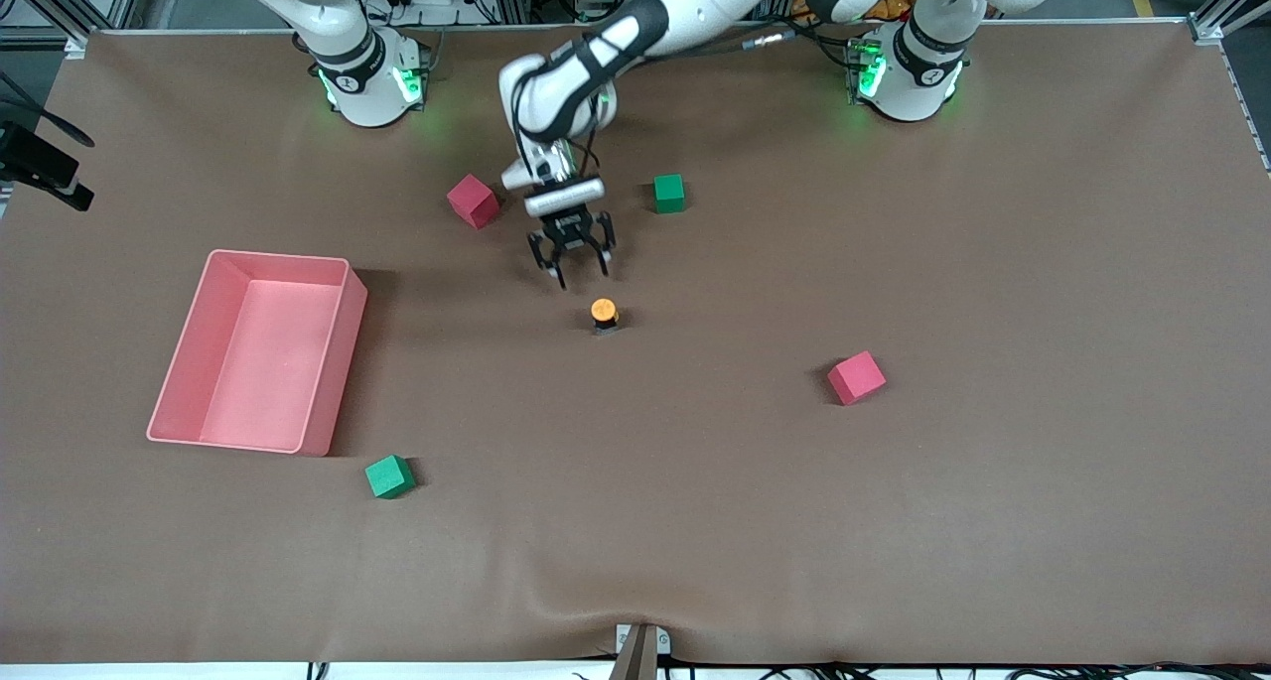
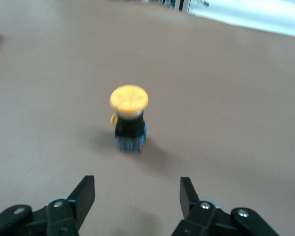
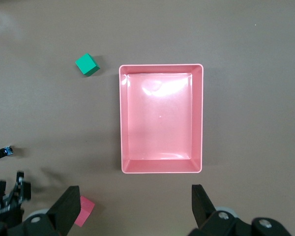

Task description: Place and upright button with both arms

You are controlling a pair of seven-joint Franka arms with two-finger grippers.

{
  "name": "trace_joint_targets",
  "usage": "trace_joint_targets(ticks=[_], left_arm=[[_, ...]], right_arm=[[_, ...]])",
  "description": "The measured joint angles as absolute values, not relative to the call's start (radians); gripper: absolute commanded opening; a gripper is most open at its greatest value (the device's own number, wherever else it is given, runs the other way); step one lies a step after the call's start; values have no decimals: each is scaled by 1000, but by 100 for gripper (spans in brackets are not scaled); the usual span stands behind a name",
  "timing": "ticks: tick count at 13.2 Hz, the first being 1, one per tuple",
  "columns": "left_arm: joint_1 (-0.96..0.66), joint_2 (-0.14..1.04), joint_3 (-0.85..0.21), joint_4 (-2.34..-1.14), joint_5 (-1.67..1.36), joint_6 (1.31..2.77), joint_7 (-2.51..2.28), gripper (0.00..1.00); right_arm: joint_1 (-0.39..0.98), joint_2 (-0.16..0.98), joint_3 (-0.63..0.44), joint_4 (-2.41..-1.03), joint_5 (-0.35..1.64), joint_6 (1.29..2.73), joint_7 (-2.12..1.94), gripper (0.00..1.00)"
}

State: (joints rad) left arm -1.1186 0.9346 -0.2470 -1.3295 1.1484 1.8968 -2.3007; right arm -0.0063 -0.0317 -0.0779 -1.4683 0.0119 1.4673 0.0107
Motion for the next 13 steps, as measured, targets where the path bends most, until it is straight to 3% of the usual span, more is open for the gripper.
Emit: trace_joint_targets(ticks=[4,8,13], left_arm=[[-1126,847,-315,-1330,890,1757,-2144,78],[-1096,755,-310,-1319,671,1722,-1961,78],[-896,517,-307,-1312,446,1650,-1636,78]], right_arm=[[-6,-32,-78,-1468,12,1467,11,100],[-7,-32,-77,-1468,12,1467,11,100],[-9,-31,-76,-1468,12,1467,11,100]])
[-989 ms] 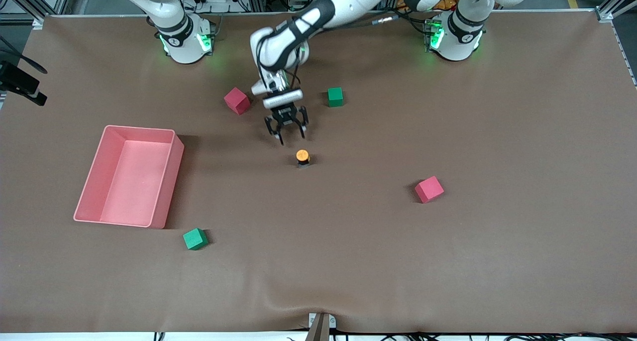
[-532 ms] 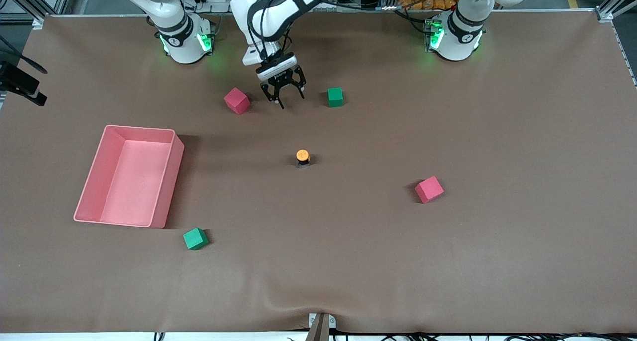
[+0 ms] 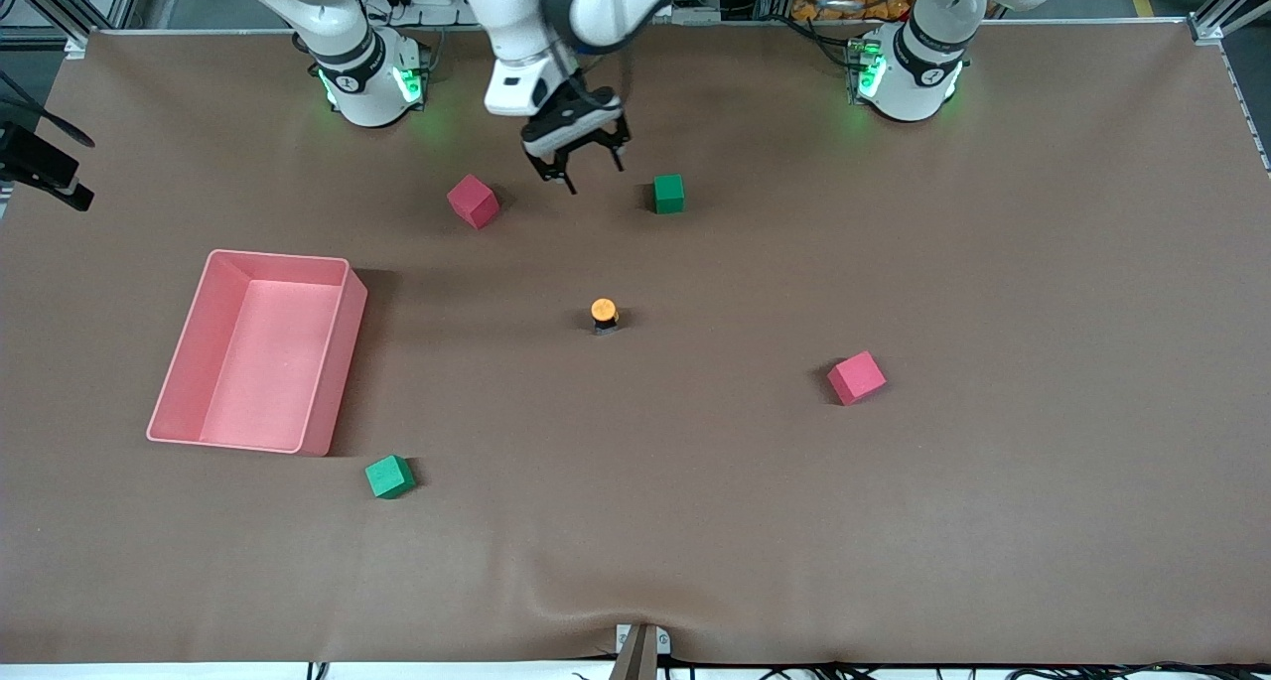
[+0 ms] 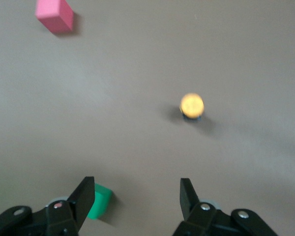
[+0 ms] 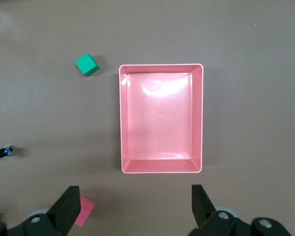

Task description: Place and upright button with both arms

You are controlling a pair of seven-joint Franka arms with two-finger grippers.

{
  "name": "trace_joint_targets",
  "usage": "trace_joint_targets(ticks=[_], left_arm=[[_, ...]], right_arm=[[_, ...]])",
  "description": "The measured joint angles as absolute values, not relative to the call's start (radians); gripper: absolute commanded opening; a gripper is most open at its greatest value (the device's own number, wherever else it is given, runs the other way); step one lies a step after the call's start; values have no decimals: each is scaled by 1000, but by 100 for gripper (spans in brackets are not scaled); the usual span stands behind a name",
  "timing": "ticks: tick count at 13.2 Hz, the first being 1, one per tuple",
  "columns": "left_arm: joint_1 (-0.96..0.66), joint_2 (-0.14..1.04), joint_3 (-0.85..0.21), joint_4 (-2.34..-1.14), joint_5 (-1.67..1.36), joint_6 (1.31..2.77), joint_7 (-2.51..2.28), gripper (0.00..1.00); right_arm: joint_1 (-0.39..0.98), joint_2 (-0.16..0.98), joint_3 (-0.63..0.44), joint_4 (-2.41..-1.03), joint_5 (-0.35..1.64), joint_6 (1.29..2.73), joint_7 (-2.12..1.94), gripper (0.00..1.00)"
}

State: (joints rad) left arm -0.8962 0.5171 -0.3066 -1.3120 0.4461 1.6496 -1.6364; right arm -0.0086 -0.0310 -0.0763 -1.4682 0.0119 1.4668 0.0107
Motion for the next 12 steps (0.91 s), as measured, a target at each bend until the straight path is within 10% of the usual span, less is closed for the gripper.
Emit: trace_joint_targets(ticks=[12], left_arm=[[-320,84,-307,-1451,149,1413,-714,78]], right_arm=[[-8,-28,-72,-1462,12,1467,11,100]])
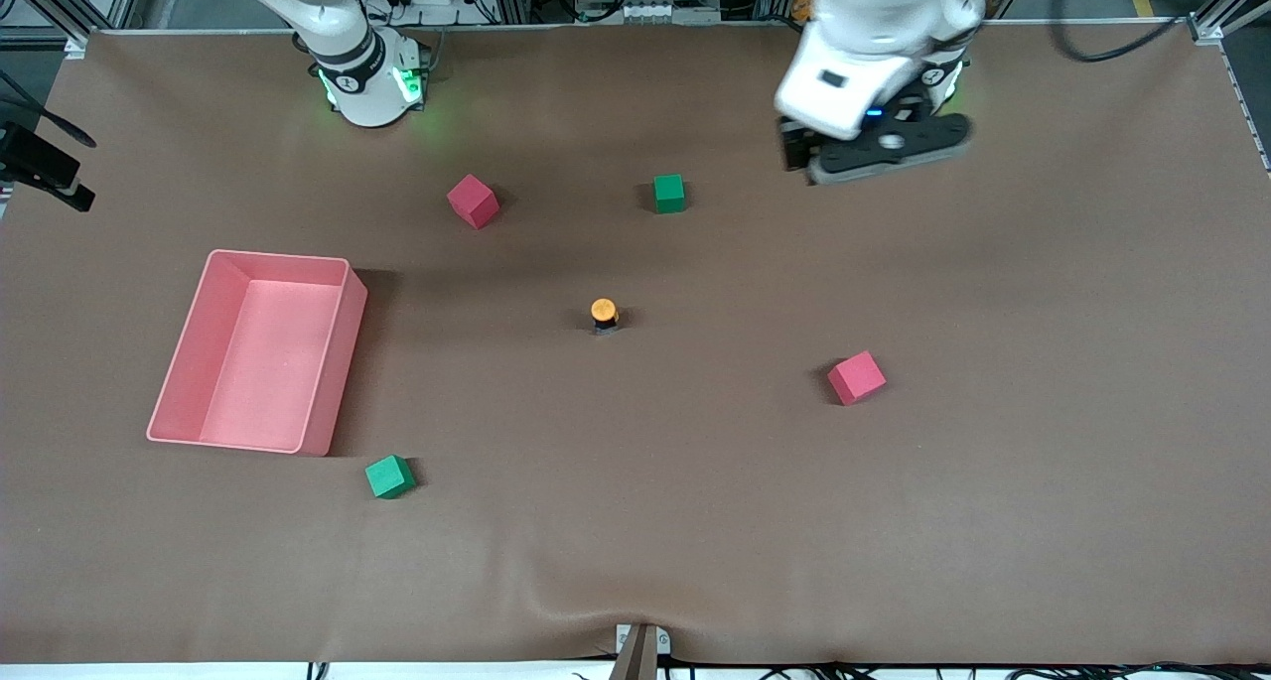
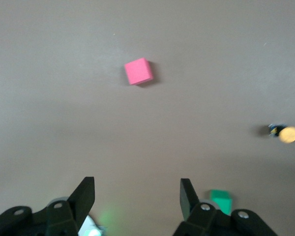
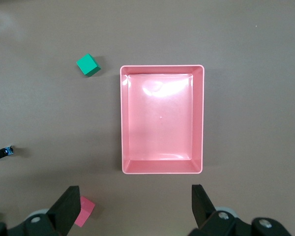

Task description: Place and upright button with both arms

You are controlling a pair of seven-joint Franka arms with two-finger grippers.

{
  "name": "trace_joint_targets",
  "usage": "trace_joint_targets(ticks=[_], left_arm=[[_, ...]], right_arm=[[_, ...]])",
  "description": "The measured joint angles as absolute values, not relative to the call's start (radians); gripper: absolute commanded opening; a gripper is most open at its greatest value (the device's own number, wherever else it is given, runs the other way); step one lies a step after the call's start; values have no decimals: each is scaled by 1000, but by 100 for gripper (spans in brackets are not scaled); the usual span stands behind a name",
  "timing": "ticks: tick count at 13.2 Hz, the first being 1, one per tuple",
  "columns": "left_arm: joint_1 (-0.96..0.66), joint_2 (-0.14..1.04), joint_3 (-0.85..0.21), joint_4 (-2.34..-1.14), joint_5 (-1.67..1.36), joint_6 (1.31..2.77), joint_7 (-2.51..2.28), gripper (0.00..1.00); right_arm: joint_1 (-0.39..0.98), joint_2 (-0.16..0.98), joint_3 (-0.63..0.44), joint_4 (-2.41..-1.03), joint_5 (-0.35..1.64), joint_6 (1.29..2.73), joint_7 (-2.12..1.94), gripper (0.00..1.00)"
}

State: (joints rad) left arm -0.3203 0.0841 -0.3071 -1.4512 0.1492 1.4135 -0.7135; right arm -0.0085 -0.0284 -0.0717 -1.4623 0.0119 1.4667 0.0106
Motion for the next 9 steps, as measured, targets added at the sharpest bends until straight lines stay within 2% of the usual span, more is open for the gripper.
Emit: trace_joint_targets(ticks=[4,9], left_arm=[[-125,-39,-305,-1540,93,1414,-444,78],[119,-67,-297,-1556,-89,1417,-237,78]], right_arm=[[-8,-28,-70,-1462,12,1467,10,100],[-8,-28,-69,-1462,12,1466,10,100]])
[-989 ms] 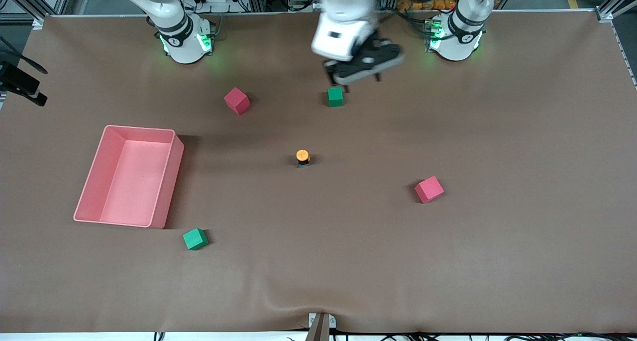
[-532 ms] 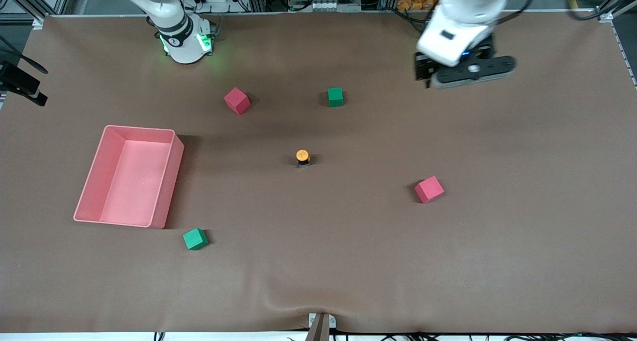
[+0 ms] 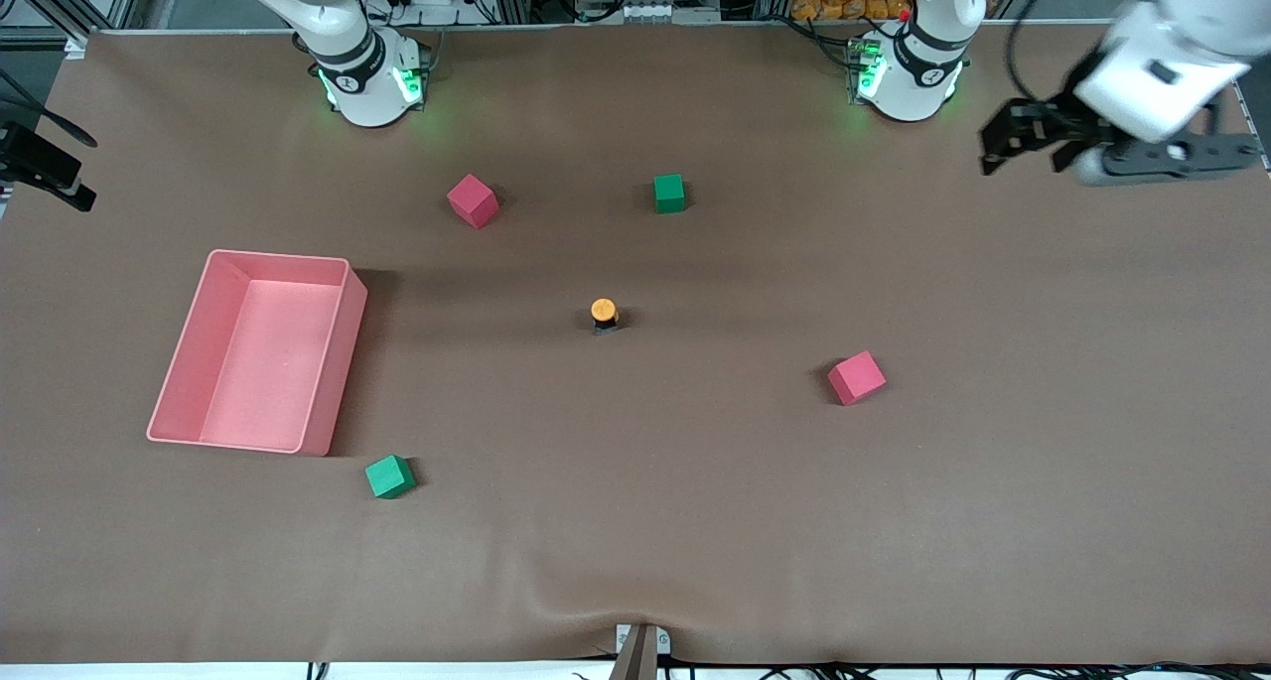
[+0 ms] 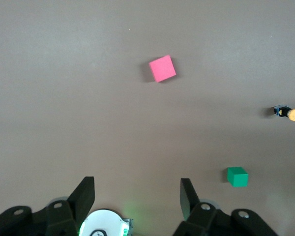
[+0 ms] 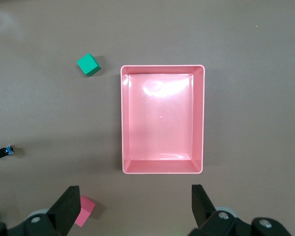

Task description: Place and upright button with both arms

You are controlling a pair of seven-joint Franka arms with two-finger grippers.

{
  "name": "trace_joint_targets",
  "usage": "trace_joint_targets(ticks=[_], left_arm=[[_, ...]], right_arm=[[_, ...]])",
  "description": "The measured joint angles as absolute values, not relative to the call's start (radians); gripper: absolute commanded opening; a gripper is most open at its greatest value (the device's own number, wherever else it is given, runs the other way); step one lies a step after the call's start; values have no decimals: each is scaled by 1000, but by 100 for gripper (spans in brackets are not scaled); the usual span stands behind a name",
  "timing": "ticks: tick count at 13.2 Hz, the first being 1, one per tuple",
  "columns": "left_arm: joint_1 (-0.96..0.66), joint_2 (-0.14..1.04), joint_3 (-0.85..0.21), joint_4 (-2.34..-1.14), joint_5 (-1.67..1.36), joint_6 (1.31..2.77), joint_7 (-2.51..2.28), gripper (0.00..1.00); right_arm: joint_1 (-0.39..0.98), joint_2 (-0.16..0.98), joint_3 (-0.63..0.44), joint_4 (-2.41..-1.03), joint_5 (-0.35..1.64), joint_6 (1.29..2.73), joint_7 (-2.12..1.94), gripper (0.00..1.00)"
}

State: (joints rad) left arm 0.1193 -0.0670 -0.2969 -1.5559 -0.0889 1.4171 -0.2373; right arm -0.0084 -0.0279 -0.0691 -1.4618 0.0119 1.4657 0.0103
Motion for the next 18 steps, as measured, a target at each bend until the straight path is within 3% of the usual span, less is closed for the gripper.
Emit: trace_joint_targets(ticks=[18], left_arm=[[177,-77,-293,-1552,-21,1460,-133,78]], right_arm=[[-9,-24,-69,-1462,12,1465,10,100]])
